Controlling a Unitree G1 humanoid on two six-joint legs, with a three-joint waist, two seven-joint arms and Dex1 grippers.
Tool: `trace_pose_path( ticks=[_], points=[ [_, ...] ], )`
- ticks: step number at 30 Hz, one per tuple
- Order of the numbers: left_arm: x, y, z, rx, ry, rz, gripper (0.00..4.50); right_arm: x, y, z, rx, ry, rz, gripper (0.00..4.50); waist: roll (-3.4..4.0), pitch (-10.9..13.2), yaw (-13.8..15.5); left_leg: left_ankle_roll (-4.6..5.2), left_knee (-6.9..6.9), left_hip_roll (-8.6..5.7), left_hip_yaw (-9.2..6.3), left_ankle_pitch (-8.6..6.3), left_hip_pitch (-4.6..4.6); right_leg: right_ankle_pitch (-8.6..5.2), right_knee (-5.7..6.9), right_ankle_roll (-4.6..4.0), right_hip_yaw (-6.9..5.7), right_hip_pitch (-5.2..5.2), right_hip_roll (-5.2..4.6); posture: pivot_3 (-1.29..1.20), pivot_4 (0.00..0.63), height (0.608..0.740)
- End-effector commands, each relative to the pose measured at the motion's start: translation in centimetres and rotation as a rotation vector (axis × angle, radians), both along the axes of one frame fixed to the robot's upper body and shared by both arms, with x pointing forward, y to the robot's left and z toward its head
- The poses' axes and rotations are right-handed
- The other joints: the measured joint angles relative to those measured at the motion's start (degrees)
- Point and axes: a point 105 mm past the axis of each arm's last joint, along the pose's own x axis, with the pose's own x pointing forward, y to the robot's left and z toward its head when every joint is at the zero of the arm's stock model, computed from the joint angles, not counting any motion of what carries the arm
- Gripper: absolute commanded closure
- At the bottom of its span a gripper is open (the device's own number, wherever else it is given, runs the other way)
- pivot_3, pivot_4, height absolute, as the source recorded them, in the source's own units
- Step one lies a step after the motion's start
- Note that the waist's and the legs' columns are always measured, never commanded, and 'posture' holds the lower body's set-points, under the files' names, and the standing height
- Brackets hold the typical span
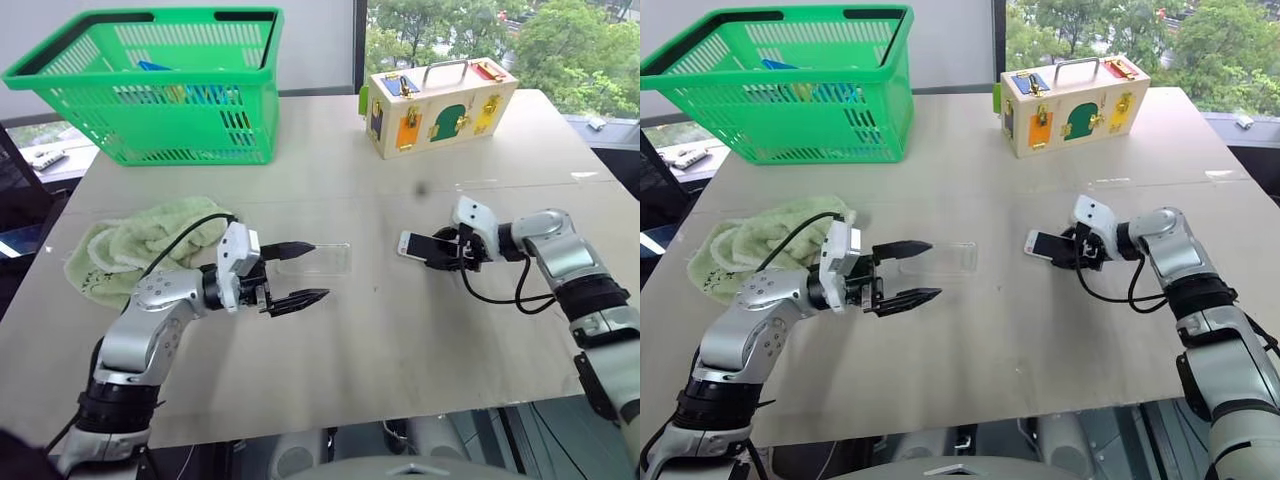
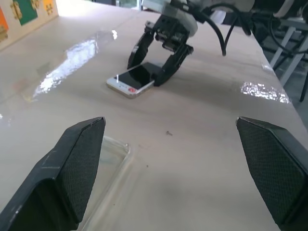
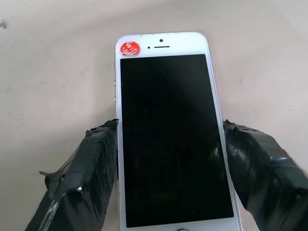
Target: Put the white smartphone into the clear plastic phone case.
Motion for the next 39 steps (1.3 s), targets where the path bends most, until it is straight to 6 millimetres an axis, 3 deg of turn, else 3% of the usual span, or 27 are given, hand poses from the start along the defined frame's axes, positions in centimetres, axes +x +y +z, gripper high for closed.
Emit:
trace_pose_path(
  ticks=[1,7,11,15,18,20,25,33,39],
  points=[
    [0.1,0.2,0.9,0.015,-0.029,0.015,0.0,-1.3,-1.5,-1.1,0.017,0.044,-0.055,1.55,0.0,0.0,0.35,0.0,-0.01,0.0,-0.01,0.0,-0.02,0.0,-0.02,0.0,-0.03,0.0,-0.02,0.0,0.15,0.74],
    [1.9,0.9,-1.1,0.23,0.003,-0.007,0.0,-5.2,0.9,3.3,0.188,-0.037,-0.021,1.76,0.06,0.03,1.68,0.0,-0.47,0.0,-0.08,0.0,-0.33,-0.06,-0.25,0.05,-0.17,-0.27,0.04,0.0,0.15,0.74],
    [4.3,0.3,-2.3,0.367,-0.033,-0.071,0.0,-8.7,2.7,4.5,0.204,-0.074,-0.022,1.76,0.15,0.06,1.62,0.0,-0.56,-0.02,-0.02,0.02,-0.99,0.08,-0.36,-0.11,-0.19,-0.93,0.09,0.0,0.15,0.74],
    [6.1,-0.2,-3.3,0.437,-0.044,-0.126,0.0,-10.5,3.6,4.8,0.206,-0.094,-0.057,1.76,0.12,0.07,1.05,0.02,-0.45,-0.07,0.04,0.01,-1.03,-0.05,-0.43,0.12,-0.16,-0.92,0.11,0.0,0.15,0.74],
    [6.3,-0.8,-4.4,0.468,-0.011,-0.202,1.22,-11.5,3.8,4.7,0.208,-0.1,-0.095,1.76,0.11,0.07,1.26,0.02,-0.4,-0.06,0.0,0.0,-1.04,-0.06,-0.43,0.13,-0.23,-0.88,0.11,0.0,0.15,0.74],
    [6.1,-0.9,-5.1,0.49,0.004,-0.247,2.41,-11.8,3.7,4.9,0.213,-0.104,-0.118,1.76,0.11,0.07,1.25,0.02,-0.39,-0.04,-0.04,0.0,-1.04,-0.07,-0.42,0.12,-0.24,-0.88,0.1,0.0,0.15,0.74],
    [5.2,-1.4,-5.7,0.472,0.037,-0.318,4.49,-11.8,3.1,5.2,0.227,-0.132,-0.188,1.76,0.1,0.06,1.21,0.02,-0.34,-0.03,-0.03,0.0,-1.03,-0.06,-0.41,0.13,-0.2,-0.86,0.1,0.0,0.15,0.74],
    [3.2,-6.3,-2.4,0.323,0.089,-0.364,4.5,-12.1,1.7,6.6,0.253,-0.176,-0.239,1.76,0.08,0.08,1.34,0.09,-0.16,-0.02,-0.16,-0.03,-1.16,-0.06,-0.4,0.14,-0.26,-0.84,0.11,0.0,0.15,0.74],
    [2.6,-10.0,-3.7,0.393,0.134,-0.343,4.5,-11.9,0.5,7.5,0.254,-0.204,-0.253,1.76,0.08,0.08,1.2,0.13,-0.03,-0.03,-0.13,-0.05,-1.06,-0.04,-0.36,0.19,-0.18,-0.73,0.18,0.0,0.15,0.74]
  ],
)
